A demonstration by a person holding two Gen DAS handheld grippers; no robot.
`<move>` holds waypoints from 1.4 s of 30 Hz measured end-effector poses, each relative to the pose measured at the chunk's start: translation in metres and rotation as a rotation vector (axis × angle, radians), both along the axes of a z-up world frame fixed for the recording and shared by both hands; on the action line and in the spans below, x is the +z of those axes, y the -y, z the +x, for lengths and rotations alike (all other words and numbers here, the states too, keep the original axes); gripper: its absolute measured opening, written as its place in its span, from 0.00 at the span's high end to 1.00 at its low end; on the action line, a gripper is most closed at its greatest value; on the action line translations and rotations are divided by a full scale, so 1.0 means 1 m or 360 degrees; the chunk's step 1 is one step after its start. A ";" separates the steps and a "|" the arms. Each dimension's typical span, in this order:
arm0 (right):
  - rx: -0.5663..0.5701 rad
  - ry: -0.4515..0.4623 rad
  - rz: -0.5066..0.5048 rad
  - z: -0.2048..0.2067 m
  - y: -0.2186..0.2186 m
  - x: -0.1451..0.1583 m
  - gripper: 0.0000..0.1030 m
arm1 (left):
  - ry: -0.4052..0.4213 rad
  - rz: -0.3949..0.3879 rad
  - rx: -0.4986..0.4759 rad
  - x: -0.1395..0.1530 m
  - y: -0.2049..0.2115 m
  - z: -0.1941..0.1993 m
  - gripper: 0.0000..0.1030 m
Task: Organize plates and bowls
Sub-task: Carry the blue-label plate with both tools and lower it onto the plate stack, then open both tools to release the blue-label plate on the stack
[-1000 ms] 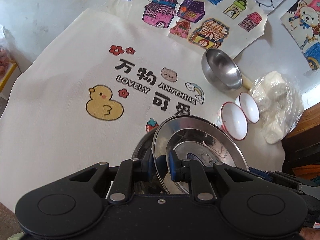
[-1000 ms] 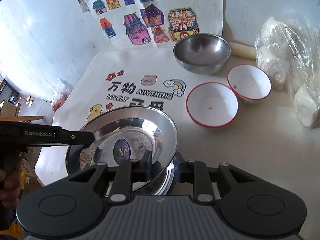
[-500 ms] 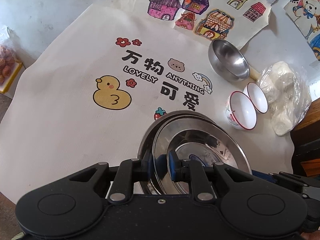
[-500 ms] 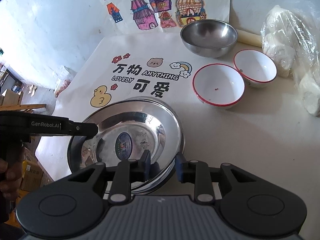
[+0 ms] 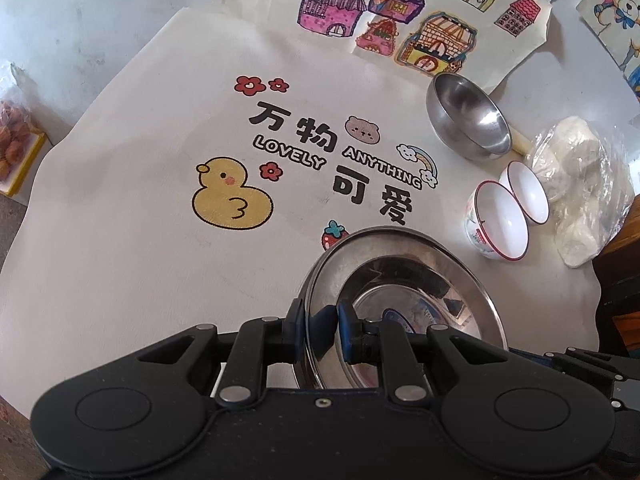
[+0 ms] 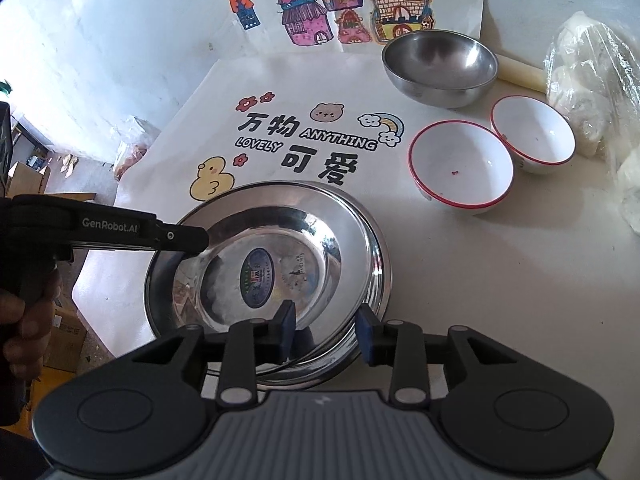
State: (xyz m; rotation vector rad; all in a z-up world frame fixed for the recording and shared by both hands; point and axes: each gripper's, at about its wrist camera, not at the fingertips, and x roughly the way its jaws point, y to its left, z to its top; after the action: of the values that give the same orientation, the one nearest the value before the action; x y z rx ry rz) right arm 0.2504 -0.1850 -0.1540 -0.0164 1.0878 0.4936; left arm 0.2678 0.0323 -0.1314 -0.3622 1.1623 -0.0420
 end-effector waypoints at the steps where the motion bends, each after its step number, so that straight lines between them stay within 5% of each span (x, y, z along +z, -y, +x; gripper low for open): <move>1: -0.0004 -0.0002 -0.0003 0.000 0.000 0.000 0.64 | 0.0000 0.0003 -0.0008 0.000 0.000 0.000 0.83; 32: -0.0041 -0.0089 -0.0055 0.010 -0.003 -0.005 0.58 | -0.0001 0.0131 -0.0195 -0.002 0.011 0.012 0.73; 38: -0.0045 -0.0064 -0.0047 0.010 -0.003 -0.001 0.57 | 0.0032 0.0152 -0.0189 0.005 0.011 0.015 0.52; 42: -0.0074 -0.0048 -0.0041 0.011 -0.002 0.001 0.43 | 0.0091 0.0206 -0.0159 0.012 0.012 0.020 0.16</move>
State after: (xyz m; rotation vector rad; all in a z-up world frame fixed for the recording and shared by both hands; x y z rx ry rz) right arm 0.2619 -0.1834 -0.1531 -0.0063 1.1213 0.4394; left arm 0.2880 0.0203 -0.1190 -0.1871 1.1199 -0.0634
